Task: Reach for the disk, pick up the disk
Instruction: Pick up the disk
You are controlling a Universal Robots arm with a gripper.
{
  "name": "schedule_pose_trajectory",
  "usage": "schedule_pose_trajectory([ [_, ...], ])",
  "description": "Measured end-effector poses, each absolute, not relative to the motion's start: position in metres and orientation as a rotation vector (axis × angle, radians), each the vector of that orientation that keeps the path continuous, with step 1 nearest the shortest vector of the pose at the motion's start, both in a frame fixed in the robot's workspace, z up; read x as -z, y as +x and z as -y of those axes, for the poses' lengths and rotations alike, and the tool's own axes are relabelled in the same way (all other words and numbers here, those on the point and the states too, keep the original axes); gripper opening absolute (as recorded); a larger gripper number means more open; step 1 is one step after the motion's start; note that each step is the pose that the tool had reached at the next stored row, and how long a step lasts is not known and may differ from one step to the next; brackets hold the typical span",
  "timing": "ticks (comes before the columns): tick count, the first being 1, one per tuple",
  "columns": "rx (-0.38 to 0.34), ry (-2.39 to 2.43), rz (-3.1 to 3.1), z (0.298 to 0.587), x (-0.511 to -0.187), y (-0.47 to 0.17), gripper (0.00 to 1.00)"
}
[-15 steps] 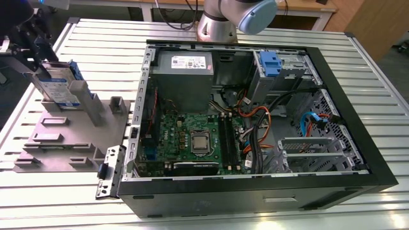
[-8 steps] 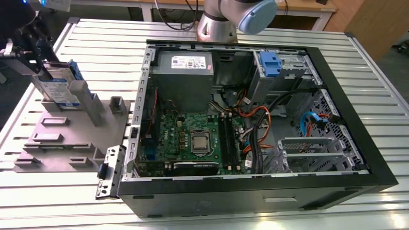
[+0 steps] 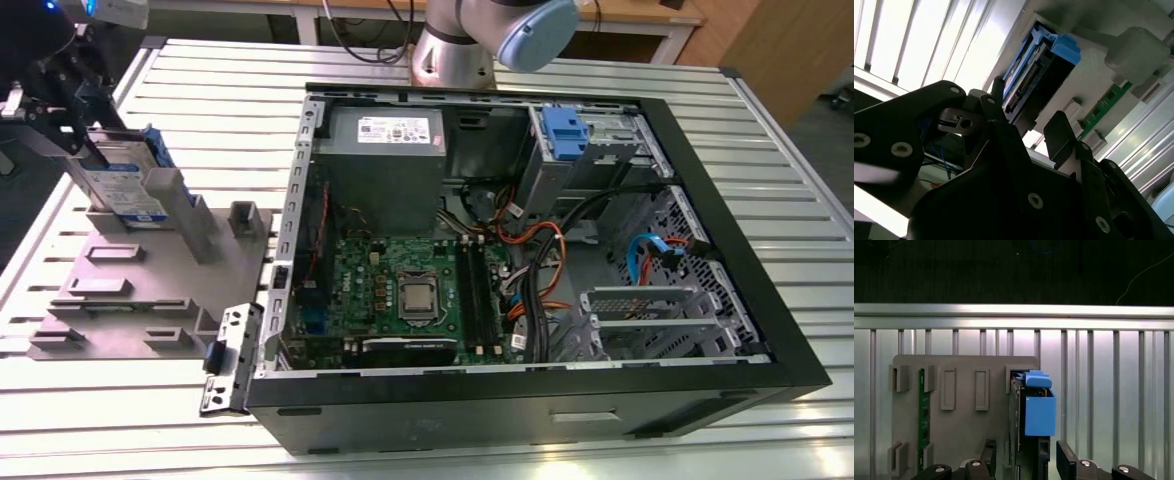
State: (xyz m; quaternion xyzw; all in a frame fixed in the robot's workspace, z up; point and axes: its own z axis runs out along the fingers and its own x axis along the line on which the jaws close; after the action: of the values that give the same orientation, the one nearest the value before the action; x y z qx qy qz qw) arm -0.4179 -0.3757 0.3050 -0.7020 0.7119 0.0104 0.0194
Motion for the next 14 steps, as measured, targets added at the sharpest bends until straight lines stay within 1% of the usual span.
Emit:
schedule_pose_trajectory([
  [14,-0.032,-2.178,-2.209,0.3727,-0.3020,-0.4179,0.59],
])
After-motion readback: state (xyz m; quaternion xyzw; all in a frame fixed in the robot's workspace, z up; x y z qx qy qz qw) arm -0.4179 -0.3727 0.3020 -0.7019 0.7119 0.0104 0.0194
